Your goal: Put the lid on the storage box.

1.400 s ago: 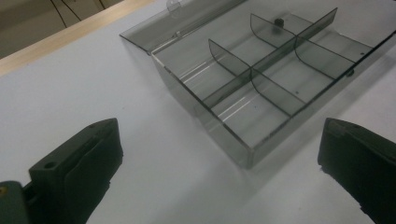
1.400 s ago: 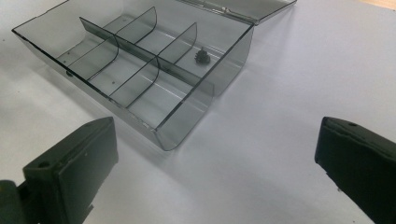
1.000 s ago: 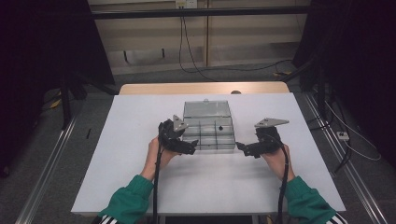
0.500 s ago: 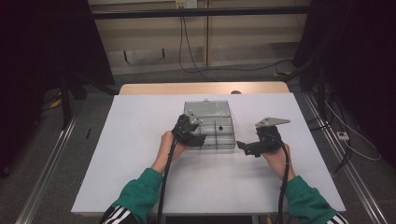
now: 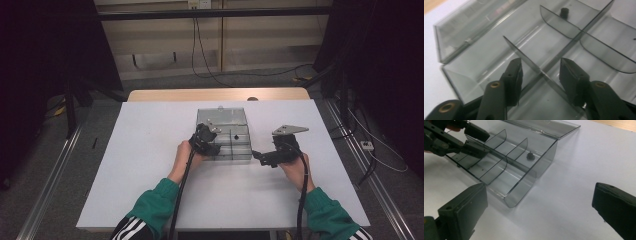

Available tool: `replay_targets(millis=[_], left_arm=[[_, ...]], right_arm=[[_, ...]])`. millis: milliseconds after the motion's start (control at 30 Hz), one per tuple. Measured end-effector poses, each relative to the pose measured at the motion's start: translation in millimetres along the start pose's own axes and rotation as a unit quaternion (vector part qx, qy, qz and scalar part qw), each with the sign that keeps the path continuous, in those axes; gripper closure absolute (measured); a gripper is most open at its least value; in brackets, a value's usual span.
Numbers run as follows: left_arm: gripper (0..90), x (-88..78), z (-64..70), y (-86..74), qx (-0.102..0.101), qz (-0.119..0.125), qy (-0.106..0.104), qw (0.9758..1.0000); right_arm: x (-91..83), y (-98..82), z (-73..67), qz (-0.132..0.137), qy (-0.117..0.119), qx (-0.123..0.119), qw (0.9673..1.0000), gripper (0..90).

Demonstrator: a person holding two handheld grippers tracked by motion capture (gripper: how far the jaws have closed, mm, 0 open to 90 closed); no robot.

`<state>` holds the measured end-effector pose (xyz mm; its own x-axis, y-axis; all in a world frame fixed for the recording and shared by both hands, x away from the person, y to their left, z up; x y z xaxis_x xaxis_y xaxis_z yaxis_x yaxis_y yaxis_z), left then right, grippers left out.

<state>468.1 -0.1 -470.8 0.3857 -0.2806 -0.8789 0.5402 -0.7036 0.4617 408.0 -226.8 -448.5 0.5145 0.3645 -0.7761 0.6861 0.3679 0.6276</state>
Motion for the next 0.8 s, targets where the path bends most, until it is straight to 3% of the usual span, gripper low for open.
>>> replay_targets(millis=[167, 233, 333, 467, 500, 800], left_arm=[[59.3, -0.1, 2.1, 0.0, -0.005, 0.005, 0.001, 1.0], [59.4, -0.1, 2.2, -0.4, -0.006, 0.005, 0.002, 1.0], [59.8, -0.6, 1.7, -1.4, -0.011, 0.009, 0.004, 0.9999], [60.6, -0.7, 2.8, -1.6, -0.013, 0.011, 0.023, 0.9996], [60.6, -0.5, 2.6, -1.7, -0.012, 0.013, 0.009, 0.9998], [60.7, -0.5, 2.5, -1.9, -0.014, 0.014, 0.008, 0.9998]], right_arm=[[5.7, 4.2, 4.0, 0.0, -0.017, 0.0, 0.9998, 5.1], [6.4, 7.6, 6.1, 0.006, -0.015, 0.005, 0.9998, 11.4], [6.9, 13.5, 9.4, 0.013, -0.014, 0.009, 0.9998, 12.8], [11.6, 23.1, 14.6, 0.014, -0.024, 0.016, 0.9995, 24.0], [13.7, 25.4, 15.8, 0.013, -0.027, 0.017, 0.9994, 29.2], [33.9, 42.3, 21.9, -0.008, -0.026, 0.031, 0.9991, 74.1]])
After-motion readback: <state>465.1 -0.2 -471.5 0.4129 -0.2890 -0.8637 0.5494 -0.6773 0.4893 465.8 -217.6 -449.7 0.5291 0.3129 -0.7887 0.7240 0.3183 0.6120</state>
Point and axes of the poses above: each handheld gripper's, and its own axes: x roughly forward along the jaws, y roughly out of its top, z roughly to its right, the point moved 4 cm from there along x, roughly forward along the jaws, and after that the axes turned 13 degrees about -z, right-handed, at the moved point
